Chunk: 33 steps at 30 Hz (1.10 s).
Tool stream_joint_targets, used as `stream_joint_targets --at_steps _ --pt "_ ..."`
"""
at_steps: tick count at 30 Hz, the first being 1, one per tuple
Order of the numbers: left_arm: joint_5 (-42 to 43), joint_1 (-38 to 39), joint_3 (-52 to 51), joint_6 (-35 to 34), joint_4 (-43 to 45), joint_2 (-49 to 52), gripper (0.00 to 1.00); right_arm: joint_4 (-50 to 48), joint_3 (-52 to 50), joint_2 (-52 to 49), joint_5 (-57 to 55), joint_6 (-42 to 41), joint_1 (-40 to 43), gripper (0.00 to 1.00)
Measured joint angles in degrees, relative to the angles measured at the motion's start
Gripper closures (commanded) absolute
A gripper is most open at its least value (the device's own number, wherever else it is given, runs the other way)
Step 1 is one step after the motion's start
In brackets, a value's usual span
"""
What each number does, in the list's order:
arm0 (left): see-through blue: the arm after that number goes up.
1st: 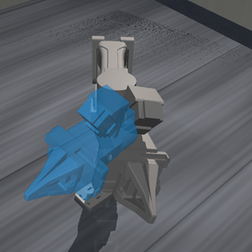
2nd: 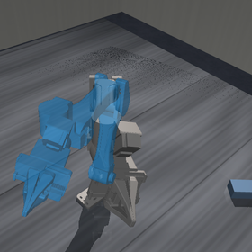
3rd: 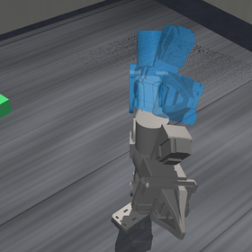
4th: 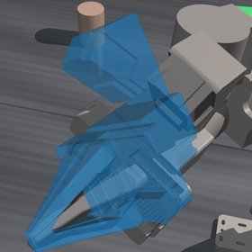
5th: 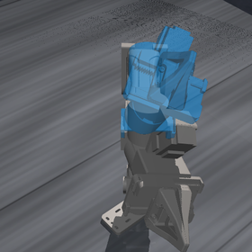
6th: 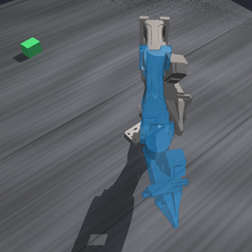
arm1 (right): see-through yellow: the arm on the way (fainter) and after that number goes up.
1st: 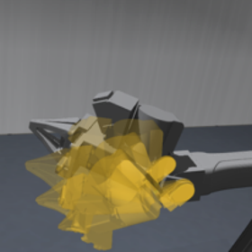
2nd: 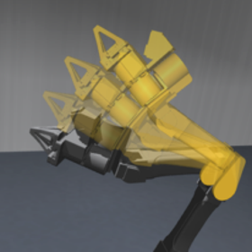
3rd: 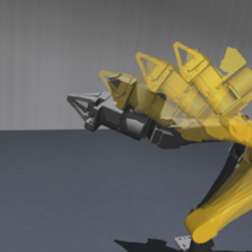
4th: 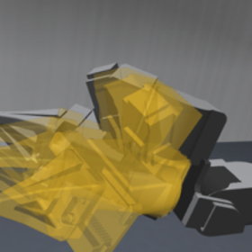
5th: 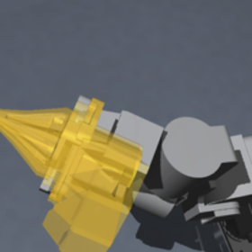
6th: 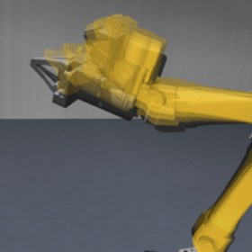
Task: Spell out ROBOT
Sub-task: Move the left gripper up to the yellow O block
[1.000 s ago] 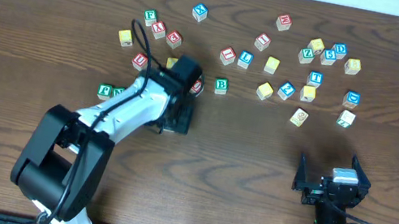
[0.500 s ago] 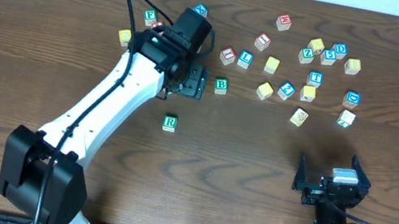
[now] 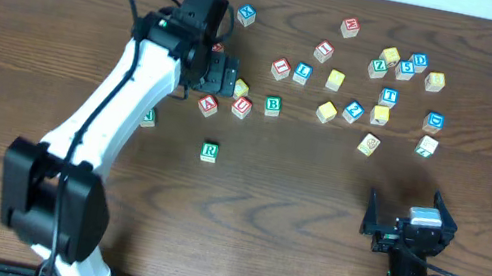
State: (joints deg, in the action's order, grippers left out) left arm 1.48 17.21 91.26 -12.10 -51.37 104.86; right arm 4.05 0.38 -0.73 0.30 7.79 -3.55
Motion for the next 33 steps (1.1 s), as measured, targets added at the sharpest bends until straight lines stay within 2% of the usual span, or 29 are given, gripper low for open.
stream_joint_targets --at_steps 6,10,20,33 --pt "0.6 -0.2 13.7 1.0 -5.8 12.0 0.01 0.0 0.0 0.0 0.0 0.0 0.0 0.01" --pt "1.0 -0.5 18.4 1.6 -7.5 16.9 0.01 0.0 0.0 0.0 0.0 0.0 0.0 0.01" --pt "1.2 -1.3 19.0 1.7 -7.9 22.0 0.01 0.0 0.0 0.0 0.0 0.0 0.0 0.01" --pt "1.2 -1.3 19.0 1.9 -7.6 22.7 0.0 0.0 0.0 0.0 0.0 0.0 0.0 0.01"
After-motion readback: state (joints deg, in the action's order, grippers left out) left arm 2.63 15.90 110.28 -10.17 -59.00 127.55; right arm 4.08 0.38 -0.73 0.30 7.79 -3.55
